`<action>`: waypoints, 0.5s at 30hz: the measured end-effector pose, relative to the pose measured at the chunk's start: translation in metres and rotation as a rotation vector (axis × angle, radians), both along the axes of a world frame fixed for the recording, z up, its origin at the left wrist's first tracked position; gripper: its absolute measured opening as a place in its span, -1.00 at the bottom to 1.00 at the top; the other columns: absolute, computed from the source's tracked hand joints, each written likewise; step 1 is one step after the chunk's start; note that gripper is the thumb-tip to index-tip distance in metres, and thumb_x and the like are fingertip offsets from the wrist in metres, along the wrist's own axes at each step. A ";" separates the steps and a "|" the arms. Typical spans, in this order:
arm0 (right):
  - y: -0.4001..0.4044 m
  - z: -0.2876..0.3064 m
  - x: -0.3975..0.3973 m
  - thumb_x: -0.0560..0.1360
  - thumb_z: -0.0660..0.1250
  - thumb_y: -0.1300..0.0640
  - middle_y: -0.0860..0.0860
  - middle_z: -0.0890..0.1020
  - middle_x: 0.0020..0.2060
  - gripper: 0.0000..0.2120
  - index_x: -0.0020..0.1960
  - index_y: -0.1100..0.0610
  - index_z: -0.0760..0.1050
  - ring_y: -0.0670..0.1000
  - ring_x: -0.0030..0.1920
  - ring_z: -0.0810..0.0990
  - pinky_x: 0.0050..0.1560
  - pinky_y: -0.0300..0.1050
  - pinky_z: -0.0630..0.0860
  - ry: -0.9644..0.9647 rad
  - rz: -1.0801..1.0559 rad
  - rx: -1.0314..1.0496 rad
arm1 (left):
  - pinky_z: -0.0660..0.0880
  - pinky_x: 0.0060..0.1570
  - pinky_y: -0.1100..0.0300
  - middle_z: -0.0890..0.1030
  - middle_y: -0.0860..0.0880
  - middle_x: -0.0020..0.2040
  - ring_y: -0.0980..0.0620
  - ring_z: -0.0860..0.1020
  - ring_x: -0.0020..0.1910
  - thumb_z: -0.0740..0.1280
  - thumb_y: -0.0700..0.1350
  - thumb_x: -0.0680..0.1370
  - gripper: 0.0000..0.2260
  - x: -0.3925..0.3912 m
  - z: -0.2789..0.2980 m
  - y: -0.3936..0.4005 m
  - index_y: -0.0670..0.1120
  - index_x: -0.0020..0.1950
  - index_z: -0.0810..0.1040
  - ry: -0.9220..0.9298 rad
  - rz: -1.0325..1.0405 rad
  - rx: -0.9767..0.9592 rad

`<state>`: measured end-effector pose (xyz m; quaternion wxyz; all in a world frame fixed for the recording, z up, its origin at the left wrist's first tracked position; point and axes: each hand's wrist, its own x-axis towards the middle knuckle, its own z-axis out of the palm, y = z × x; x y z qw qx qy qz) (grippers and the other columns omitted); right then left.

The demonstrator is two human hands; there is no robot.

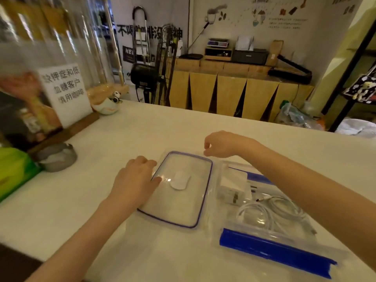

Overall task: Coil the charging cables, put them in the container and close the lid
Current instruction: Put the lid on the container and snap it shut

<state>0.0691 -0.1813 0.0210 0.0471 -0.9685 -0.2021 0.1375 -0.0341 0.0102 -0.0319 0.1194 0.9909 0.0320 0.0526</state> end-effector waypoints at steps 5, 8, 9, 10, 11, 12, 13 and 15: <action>0.008 -0.016 0.008 0.49 0.17 0.32 0.12 0.49 -0.20 -0.85 0.01 0.31 0.47 0.11 -0.14 0.44 -0.16 -0.09 0.38 0.038 -0.015 -0.180 | 0.44 -0.01 0.03 0.51 -0.15 -0.02 -0.16 0.48 0.04 0.23 -0.10 0.51 -0.75 0.003 -0.014 0.008 -0.23 0.08 0.52 0.057 0.063 -0.061; 0.006 -0.019 0.011 0.47 0.23 0.34 0.21 0.59 -0.07 -0.80 0.06 0.34 0.52 0.14 -0.11 0.54 -0.13 -0.08 0.46 -0.010 -0.072 -0.102 | 0.47 -0.07 0.01 0.53 -0.17 -0.15 -0.23 0.52 -0.04 0.22 -0.22 0.46 -0.82 0.005 -0.018 0.012 -0.25 -0.03 0.56 0.002 0.055 -0.149; 0.004 -0.020 0.012 0.46 0.23 0.35 0.22 0.61 -0.01 -0.79 0.08 0.34 0.52 0.16 -0.05 0.57 -0.09 -0.08 0.50 -0.031 -0.096 -0.060 | 0.48 -0.05 0.00 0.56 -0.19 -0.12 -0.23 0.52 -0.04 0.22 -0.23 0.47 -0.80 0.006 -0.018 0.012 -0.24 0.00 0.57 -0.022 0.051 -0.174; 0.001 -0.021 0.015 0.45 0.24 0.36 0.24 0.62 0.02 -0.78 0.07 0.34 0.53 0.19 -0.01 0.59 -0.03 -0.06 0.54 -0.050 -0.129 -0.017 | 0.48 -0.02 0.01 0.58 -0.19 -0.08 -0.21 0.53 -0.04 0.23 -0.22 0.48 -0.78 0.006 -0.017 0.013 -0.22 0.06 0.57 -0.056 0.048 -0.201; -0.003 -0.020 0.016 0.44 0.26 0.37 0.26 0.63 0.01 -0.79 0.06 0.35 0.54 0.20 -0.01 0.61 0.02 -0.01 0.57 -0.069 -0.160 0.033 | 0.47 0.00 0.05 0.59 -0.20 -0.05 -0.19 0.54 -0.03 0.24 -0.22 0.50 -0.76 0.006 -0.015 0.013 -0.19 0.13 0.55 -0.110 0.043 -0.236; -0.007 -0.018 0.017 0.43 0.30 0.37 0.26 0.63 -0.01 -0.80 0.04 0.36 0.54 0.21 -0.02 0.62 0.03 0.04 0.58 -0.066 -0.206 0.102 | 0.46 0.01 0.10 0.58 -0.19 -0.05 -0.16 0.54 -0.04 0.25 -0.21 0.51 -0.75 0.006 -0.012 0.013 -0.16 0.17 0.54 -0.191 0.030 -0.283; -0.012 -0.015 0.017 0.41 0.34 0.37 0.24 0.63 -0.02 -0.79 0.04 0.35 0.54 0.21 -0.04 0.63 0.01 0.05 0.59 -0.048 -0.261 0.203 | 0.44 0.00 0.13 0.57 -0.17 -0.08 -0.13 0.55 -0.08 0.27 -0.21 0.51 -0.74 0.005 -0.006 0.013 -0.14 0.19 0.53 -0.291 0.005 -0.340; -0.022 -0.007 0.013 0.41 0.36 0.38 0.17 0.59 -0.03 -0.81 0.02 0.31 0.53 0.18 -0.11 0.65 -0.14 -0.05 0.64 -0.019 -0.358 0.458 | 0.44 -0.05 0.30 0.55 -0.08 -0.14 0.03 0.54 -0.19 0.28 -0.19 0.51 -0.75 0.003 0.009 0.009 -0.10 0.19 0.54 -0.463 -0.063 -0.474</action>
